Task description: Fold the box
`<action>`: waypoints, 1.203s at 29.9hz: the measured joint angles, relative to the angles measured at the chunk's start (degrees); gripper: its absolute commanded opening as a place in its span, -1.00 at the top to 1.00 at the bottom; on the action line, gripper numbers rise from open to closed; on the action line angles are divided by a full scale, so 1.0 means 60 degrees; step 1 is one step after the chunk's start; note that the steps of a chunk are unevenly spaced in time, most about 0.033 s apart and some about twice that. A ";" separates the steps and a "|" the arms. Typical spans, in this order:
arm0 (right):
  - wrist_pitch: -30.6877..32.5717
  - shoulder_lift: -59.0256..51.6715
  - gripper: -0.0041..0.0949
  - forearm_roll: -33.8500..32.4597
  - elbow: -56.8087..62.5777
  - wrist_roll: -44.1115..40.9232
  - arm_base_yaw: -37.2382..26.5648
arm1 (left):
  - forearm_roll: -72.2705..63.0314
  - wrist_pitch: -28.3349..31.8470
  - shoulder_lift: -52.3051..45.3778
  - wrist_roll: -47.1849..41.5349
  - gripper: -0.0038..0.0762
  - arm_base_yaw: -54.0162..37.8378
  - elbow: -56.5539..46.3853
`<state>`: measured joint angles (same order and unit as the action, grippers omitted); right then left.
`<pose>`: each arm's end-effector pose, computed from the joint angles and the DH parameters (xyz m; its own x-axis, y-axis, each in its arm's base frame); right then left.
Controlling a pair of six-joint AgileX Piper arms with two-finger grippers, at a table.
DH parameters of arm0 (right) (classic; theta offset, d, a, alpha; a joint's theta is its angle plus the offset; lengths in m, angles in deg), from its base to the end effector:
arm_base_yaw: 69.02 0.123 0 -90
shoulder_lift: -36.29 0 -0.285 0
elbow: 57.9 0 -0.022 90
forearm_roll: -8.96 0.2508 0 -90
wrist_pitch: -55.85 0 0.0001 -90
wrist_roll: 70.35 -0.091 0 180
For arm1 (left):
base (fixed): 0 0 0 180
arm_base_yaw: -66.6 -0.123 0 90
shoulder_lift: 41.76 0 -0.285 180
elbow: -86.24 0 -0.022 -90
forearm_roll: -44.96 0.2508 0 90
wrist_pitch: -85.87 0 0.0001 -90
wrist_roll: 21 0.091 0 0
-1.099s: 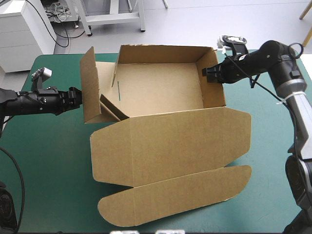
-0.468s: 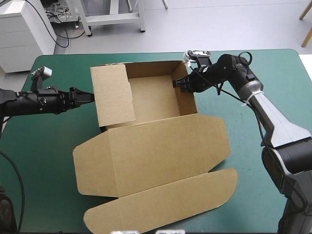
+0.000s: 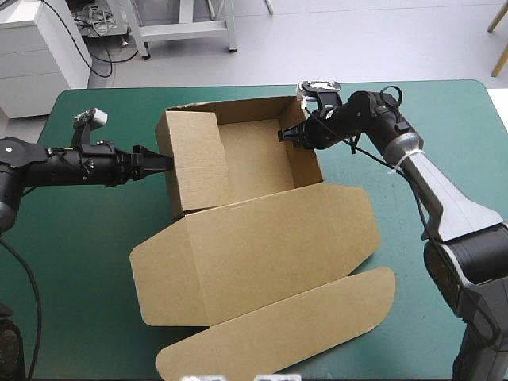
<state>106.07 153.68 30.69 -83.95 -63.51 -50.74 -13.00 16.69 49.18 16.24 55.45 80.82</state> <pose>0.4087 0.1623 0.3258 -0.7775 -0.1256 -0.6162 -0.3784 0.8760 0.2989 0.2920 -0.0160 0.3536 -0.8134 -0.0776 -0.5766 0.3737 0.6900 -0.6199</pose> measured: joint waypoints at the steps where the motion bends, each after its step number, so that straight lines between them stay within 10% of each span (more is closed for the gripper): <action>1: 0.0025 0.0000 0.95 -0.0045 0.0000 -0.0049 0.0000 | 0.0009 0.0000 0.0000 0.0000 -0.59 0.0002 0.0000; 36: 0.0352 0.0006 0.95 -0.0406 0.0000 -0.0955 0.0016 | 0.0035 -0.0082 0.0000 0.0003 -0.59 0.0094 0.0000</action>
<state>108.19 153.72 28.26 -83.95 -69.24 -50.64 -12.78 16.20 49.18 16.27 56.02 80.82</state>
